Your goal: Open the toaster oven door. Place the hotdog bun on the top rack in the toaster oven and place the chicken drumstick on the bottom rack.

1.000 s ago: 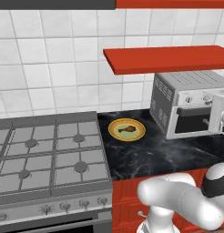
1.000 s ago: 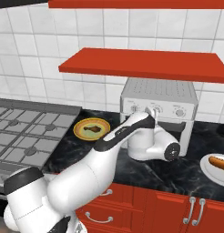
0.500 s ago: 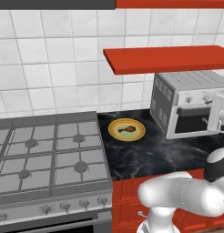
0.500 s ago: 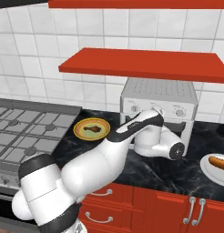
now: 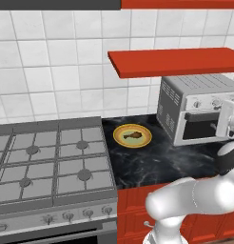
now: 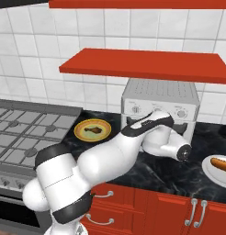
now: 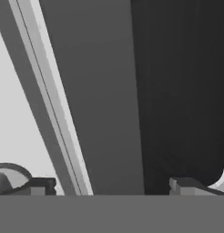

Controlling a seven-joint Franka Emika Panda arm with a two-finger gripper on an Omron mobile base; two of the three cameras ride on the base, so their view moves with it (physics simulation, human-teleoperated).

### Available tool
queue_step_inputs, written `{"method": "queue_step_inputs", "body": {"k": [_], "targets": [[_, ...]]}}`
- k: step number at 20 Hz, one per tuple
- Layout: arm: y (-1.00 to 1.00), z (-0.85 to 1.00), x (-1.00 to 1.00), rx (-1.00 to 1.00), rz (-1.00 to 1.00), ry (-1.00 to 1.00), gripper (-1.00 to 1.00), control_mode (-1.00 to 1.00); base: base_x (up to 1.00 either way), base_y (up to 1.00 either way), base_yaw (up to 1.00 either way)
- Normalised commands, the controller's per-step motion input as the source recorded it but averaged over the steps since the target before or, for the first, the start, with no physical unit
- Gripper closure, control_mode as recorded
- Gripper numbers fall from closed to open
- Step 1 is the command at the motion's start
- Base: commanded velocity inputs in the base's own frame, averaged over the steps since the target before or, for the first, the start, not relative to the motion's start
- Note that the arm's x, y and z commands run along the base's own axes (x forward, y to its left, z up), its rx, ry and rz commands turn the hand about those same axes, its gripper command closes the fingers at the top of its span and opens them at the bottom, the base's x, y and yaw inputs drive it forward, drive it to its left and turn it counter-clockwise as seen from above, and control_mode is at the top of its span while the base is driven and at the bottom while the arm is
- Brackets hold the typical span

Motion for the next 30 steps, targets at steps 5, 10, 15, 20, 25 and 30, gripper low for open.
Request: {"method": "queue_step_inputs", "body": {"k": [5, 10, 15, 20, 25, 30], "targets": [[0.00, -0.21, 0.24, 0.00, 0.00, 0.00, -1.00, -1.00, 0.00, 0.00, 0.00], [0.00, -0.15, 0.33, 0.00, 0.00, 0.00, -1.00, -1.00, 0.00, 0.00, 0.00], [0.06, -0.09, 0.46, 0.00, -0.03, 0.00, 1.00, -1.00, 0.00, 0.00, 0.00], [0.19, -0.11, 0.54, 0.00, -0.12, 0.00, 1.00, -1.00, 0.00, 0.00, 0.00], [0.34, -0.37, 0.34, 0.00, -0.21, 0.00, 1.00, -1.00, 0.00, 0.00, 0.00], [0.62, -0.46, 0.33, -0.01, -0.32, 0.00, 1.00, -1.00, 0.00, 0.00, 0.00]]}}
